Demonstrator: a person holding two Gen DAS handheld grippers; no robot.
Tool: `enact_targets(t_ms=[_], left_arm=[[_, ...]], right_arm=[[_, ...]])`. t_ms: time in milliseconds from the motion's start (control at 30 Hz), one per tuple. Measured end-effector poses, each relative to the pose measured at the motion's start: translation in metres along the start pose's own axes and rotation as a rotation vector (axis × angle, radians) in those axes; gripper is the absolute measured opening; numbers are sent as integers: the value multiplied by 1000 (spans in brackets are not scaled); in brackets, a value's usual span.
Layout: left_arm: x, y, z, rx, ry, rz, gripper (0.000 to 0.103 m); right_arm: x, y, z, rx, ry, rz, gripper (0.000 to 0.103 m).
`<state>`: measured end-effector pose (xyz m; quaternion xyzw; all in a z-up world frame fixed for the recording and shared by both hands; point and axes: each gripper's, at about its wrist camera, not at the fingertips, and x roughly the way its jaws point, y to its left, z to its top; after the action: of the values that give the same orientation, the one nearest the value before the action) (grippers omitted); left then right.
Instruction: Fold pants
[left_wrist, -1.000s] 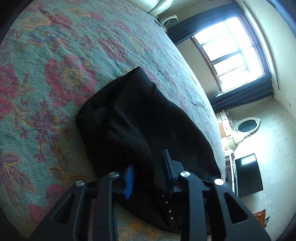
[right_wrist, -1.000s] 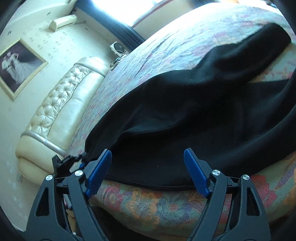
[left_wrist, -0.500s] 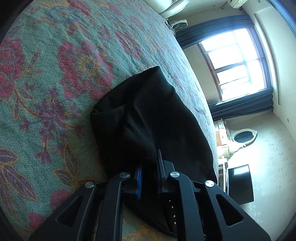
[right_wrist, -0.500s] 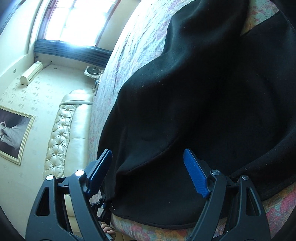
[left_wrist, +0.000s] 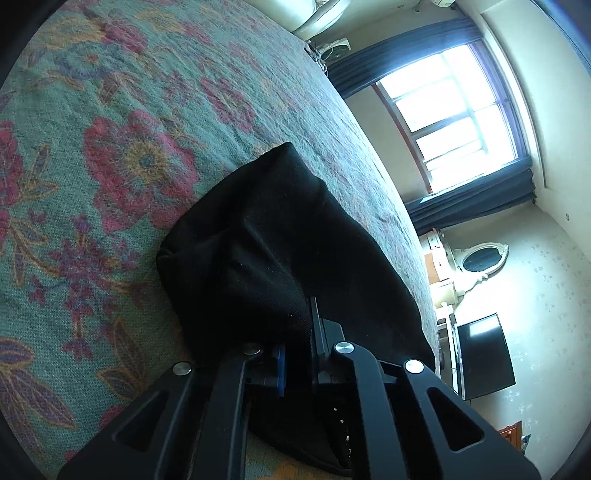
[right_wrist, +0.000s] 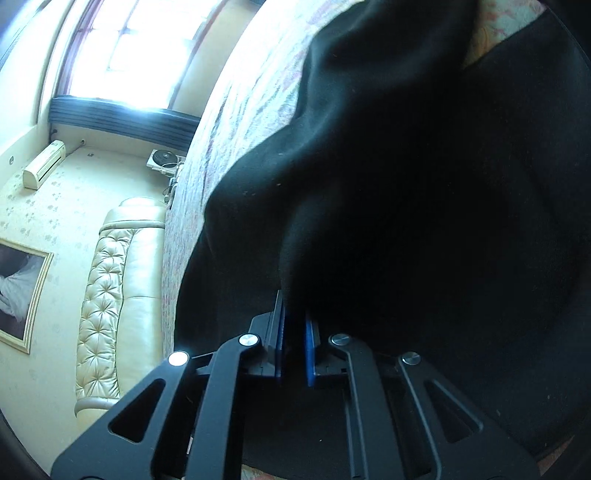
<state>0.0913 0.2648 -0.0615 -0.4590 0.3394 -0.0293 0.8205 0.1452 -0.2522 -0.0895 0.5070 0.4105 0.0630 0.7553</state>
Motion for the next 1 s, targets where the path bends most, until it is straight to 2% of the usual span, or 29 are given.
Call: enact_targets(t_ms=[133,233,500,667,733,833,867,933,1000], left_arm=[[-18,-3,4,4,-12,-39,8],[-28,0,1,33,11,-29,8],[-34,40,-4,-18,38,1,9],[-32,43,0,-26,59,12,11],[-32,38,2,-34,66,8,12],[-41,33,4,-22,68,37,16],[-46,30,4,-4,64,61,20],[-56,20,3,69,31,152,27],[-66,4,3,163,-14,252,27]], right_arm=[[-28,7,-8,-30,-10,57,8],[-45,3,-19,-50,5,69,8],[-57,-34,-50,-44,81,16,8],[-49,-49,-56,-78,89,-8,9],[-52,-52,-53,-62,95,11,15],[-70,-41,-37,-80,70,19,40],[-81,-39,-31,-87,40,20,45],[-110,-36,-10,-93,-45,22,47],[-140,-38,24,-92,-159,15,51]])
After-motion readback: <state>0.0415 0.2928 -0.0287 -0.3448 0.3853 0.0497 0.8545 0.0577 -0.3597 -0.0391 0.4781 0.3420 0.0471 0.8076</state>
